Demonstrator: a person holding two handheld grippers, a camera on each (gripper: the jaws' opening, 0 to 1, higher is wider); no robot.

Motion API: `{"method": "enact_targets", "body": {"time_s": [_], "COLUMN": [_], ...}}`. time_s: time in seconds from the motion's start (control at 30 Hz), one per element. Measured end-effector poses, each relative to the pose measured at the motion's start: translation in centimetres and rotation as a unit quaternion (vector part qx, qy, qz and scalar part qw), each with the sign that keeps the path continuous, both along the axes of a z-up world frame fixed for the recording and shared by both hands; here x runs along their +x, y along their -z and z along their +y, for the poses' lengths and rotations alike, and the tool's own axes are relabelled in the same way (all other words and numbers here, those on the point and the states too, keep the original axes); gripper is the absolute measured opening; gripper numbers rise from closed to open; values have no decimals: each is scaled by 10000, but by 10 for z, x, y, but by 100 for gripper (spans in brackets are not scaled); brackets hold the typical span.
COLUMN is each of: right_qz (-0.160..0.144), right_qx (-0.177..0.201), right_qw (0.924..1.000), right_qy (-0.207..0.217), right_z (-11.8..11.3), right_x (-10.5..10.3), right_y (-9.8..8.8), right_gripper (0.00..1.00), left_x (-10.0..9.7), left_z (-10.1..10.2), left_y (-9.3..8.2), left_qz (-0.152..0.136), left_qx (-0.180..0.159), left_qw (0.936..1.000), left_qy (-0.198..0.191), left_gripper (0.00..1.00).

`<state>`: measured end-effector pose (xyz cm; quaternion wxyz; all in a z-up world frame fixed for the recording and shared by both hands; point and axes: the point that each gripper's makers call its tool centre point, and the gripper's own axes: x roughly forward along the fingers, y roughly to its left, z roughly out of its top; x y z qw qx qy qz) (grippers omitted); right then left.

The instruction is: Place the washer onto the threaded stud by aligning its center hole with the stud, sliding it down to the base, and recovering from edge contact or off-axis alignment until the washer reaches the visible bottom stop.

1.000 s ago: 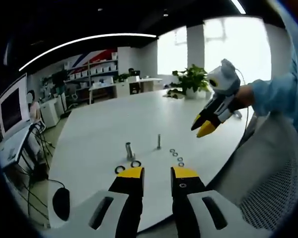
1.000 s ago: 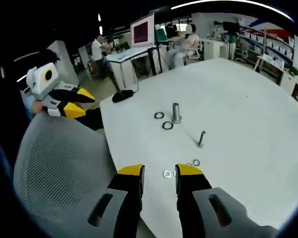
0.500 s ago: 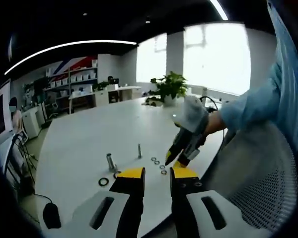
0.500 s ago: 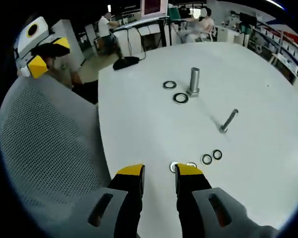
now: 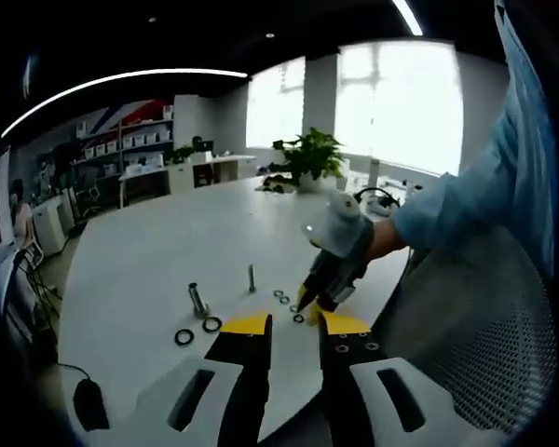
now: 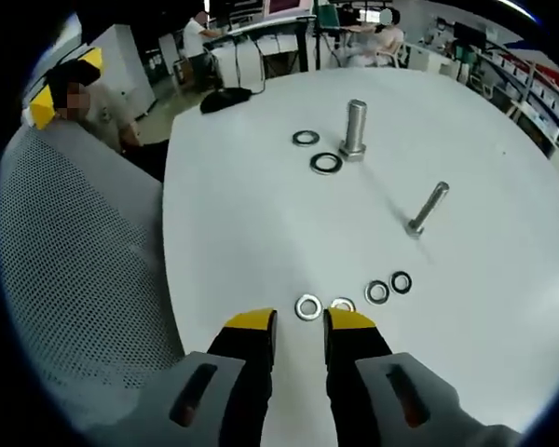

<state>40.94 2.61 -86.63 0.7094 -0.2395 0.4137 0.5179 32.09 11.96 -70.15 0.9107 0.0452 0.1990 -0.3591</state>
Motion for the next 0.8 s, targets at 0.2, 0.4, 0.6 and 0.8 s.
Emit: {"method": "enact_targets", "body": {"time_s": [0.2, 0.4, 0.6, 0.8], "right_qz": [-64, -112, -354, -580], "right_qx": [-205, -61, 21, 65], "right_qw": [9997, 9999, 9992, 9979], "right_qy": [-140, -84, -163, -266], "right_z": [-4, -2, 1, 2], "right_x": [-1, 2, 5, 7], "right_y": [10, 7, 8, 8], "right_gripper": [21, 20, 19, 15], "left_x": [1, 3, 4, 3], "left_z": [1, 0, -3, -7], "left_y": [-1, -2, -2, -3], "left_qz": [-34, -36, -38, -42], "left_qx": [-18, -22, -8, 23], "left_qw": [9999, 9998, 9998, 9998], "left_qy": [-113, -170, -190, -177], "left_gripper": [18, 18, 17, 17]}}
